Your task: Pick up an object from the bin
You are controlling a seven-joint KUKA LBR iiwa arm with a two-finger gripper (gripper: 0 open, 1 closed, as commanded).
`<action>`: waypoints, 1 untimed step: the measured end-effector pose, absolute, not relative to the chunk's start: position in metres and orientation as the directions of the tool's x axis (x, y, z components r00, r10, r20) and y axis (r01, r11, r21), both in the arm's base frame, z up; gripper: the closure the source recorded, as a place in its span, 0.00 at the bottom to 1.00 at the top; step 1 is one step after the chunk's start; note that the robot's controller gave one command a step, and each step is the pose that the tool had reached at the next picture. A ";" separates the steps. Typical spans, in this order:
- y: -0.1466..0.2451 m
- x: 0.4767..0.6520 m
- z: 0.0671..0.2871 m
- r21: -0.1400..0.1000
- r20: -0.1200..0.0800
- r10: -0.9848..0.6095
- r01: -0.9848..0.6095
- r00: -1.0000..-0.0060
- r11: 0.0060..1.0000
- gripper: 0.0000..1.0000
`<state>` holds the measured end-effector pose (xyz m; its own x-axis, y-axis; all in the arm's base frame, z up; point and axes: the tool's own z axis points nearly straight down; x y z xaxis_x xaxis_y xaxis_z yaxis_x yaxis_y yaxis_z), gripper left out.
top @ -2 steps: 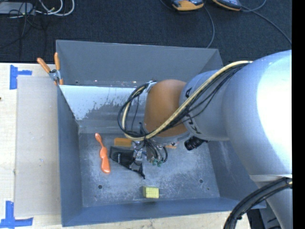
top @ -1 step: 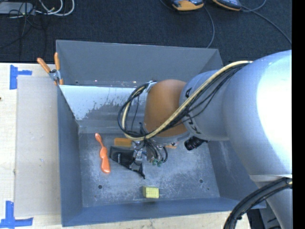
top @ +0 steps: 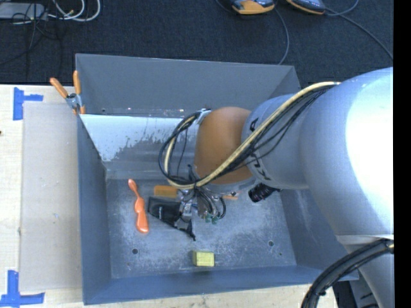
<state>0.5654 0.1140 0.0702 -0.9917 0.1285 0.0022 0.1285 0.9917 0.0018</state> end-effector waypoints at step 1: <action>0.114 0.565 0.070 0.002 0.002 0.129 0.129 -0.992 0.992 1.00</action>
Offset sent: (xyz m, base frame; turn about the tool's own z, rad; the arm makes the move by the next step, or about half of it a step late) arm 0.0000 0.0000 0.0000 0.0000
